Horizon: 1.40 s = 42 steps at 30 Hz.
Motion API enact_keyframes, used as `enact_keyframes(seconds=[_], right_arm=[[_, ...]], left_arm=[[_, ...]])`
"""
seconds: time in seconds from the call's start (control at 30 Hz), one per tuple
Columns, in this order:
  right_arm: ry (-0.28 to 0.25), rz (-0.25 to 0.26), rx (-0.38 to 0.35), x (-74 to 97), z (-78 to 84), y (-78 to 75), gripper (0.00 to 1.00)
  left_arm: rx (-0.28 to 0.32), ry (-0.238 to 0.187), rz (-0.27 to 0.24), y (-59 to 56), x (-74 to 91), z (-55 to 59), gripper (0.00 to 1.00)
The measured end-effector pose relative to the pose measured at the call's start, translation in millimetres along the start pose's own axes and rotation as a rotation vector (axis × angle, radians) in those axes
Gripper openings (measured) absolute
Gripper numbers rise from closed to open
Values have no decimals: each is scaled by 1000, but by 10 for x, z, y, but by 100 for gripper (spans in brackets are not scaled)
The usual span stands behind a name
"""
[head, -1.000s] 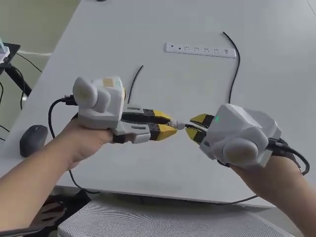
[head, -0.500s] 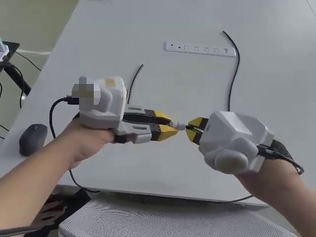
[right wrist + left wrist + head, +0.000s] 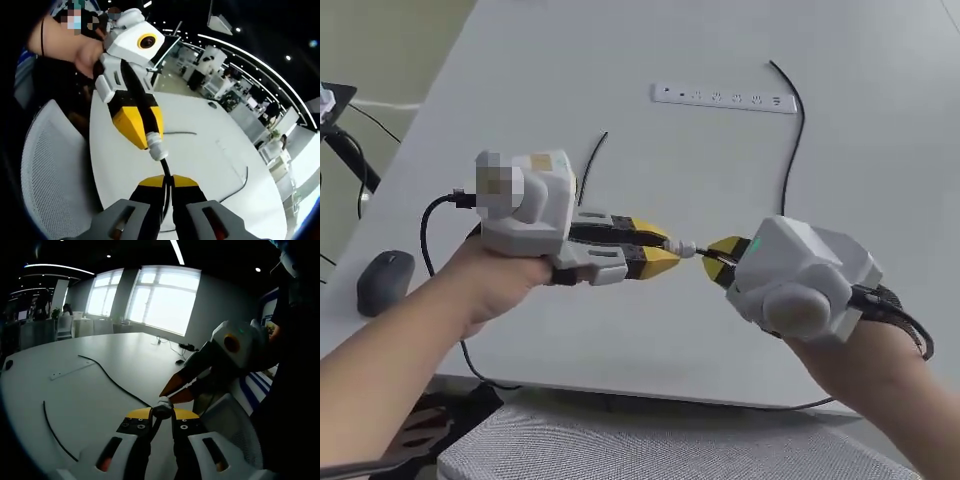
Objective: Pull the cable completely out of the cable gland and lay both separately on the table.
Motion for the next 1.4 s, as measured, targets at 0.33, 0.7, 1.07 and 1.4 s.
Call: enact_keyframes(seconds=[0.33,0.7,1.07,1.4], right_arm=[[-8,3,-122,-28,92,3,0],[24,15,-151,-57,288,-35,0],[36,19,-247,-100,456,-51,0],[45,21,-285,-116,559,-41,0]], left_arm=[[2,-1,-8,-7,-34,0,15],[16,-5,-8,18,-13,27,15],[19,-4,0,-17,-78,30,15],[26,-4,-1,-23,-39,76,15]])
Point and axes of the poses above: the centre of the closed fingertips' face, and the gripper's own axes: x roughly backward along the fingers, y roughly to its left, z roughly out of its underside, the point moved 3 cm from there along x, roughly backward along the fingers, and after that the axes turned 9 degrees about y, right-handed, at the moved point
